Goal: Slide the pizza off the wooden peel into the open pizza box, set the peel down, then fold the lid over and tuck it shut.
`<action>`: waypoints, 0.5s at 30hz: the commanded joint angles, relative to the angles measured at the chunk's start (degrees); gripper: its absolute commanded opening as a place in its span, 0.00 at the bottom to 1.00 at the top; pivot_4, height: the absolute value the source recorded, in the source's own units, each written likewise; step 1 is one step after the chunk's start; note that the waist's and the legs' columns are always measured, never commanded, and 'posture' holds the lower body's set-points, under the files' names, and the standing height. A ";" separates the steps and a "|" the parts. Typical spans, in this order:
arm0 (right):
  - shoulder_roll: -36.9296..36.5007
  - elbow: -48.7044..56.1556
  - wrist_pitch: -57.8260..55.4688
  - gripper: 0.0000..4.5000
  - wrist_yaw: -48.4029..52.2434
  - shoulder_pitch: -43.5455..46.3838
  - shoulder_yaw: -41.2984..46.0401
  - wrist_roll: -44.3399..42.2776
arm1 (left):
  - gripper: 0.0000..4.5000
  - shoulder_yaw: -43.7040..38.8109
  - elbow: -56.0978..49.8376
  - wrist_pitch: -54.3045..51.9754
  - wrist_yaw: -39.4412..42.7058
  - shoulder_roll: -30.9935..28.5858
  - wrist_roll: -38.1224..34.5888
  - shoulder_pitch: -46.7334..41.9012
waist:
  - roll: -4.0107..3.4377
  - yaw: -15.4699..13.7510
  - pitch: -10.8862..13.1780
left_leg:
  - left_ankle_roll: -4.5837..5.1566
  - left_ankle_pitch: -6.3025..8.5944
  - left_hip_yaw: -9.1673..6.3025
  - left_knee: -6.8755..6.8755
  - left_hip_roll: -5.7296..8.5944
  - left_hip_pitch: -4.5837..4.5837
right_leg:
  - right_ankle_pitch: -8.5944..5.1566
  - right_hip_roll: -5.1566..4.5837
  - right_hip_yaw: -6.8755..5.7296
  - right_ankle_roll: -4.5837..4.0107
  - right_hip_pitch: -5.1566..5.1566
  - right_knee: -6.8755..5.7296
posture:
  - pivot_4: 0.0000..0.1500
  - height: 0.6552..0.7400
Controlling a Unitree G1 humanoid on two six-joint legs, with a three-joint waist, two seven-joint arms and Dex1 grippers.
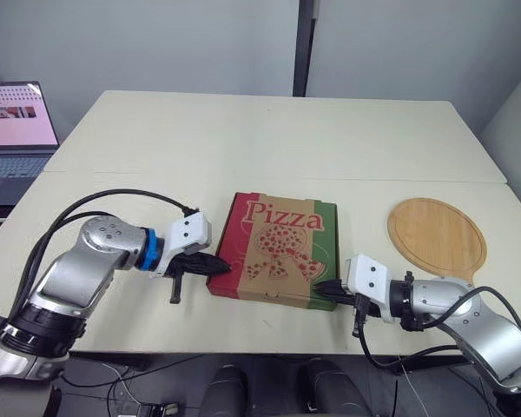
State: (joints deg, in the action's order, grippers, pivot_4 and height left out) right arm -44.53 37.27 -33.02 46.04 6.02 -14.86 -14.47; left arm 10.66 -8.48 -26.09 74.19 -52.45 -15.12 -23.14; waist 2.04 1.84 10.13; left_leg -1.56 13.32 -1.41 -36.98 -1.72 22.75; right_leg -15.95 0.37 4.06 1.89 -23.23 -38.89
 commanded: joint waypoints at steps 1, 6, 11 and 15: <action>0.03 0.71 0.43 0.01 -0.17 0.74 0.98 0.43 | 0.00 0.96 2.10 2.07 -2.07 0.84 2.55 2.05 | -0.05 0.00 -0.05 | 0.00 0.00 0.02 0.00 0.00 -0.01 | 0.00 0.00 0.02 0.00 0.01 0.00 | 1.00 0.89; 1.78 0.98 -1.29 0.01 -2.94 1.40 10.76 -3.78 | 0.00 -11.84 0.27 -7.73 -6.92 2.01 -7.80 2.25 | 0.03 0.05 0.00 | 0.00 0.00 0.00 -0.03 -0.02 0.03 | 0.00 0.00 0.00 0.01 -0.02 -0.05 | 1.00 0.89; 0.67 -4.36 -0.35 0.01 -7.19 2.15 14.50 1.51 | 0.00 -15.64 6.08 -5.82 -15.70 1.31 -2.38 4.08 | 0.03 0.05 0.00 | 0.00 0.00 -0.02 -0.01 -0.02 0.03 | 0.01 0.01 -0.01 0.01 -0.05 -0.05 | 1.00 0.89; 0.42 -10.58 1.12 0.01 -8.74 4.53 9.70 7.46 | 0.00 -12.75 3.72 -7.61 -16.64 3.52 -2.34 7.63 | 0.03 0.06 0.00 | 0.00 0.00 0.05 0.00 0.01 0.05 | 0.01 -0.06 0.02 0.00 -0.06 -0.02 | 1.00 0.89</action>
State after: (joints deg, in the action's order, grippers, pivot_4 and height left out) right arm -44.02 26.99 -33.24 37.66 9.44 -3.91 -8.66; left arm -3.03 -2.11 -33.35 57.93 -49.70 -17.04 -15.63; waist 2.07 1.90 10.13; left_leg -1.56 13.32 -1.35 -36.98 -1.71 22.80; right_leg -15.95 0.30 4.09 1.90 -23.30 -38.90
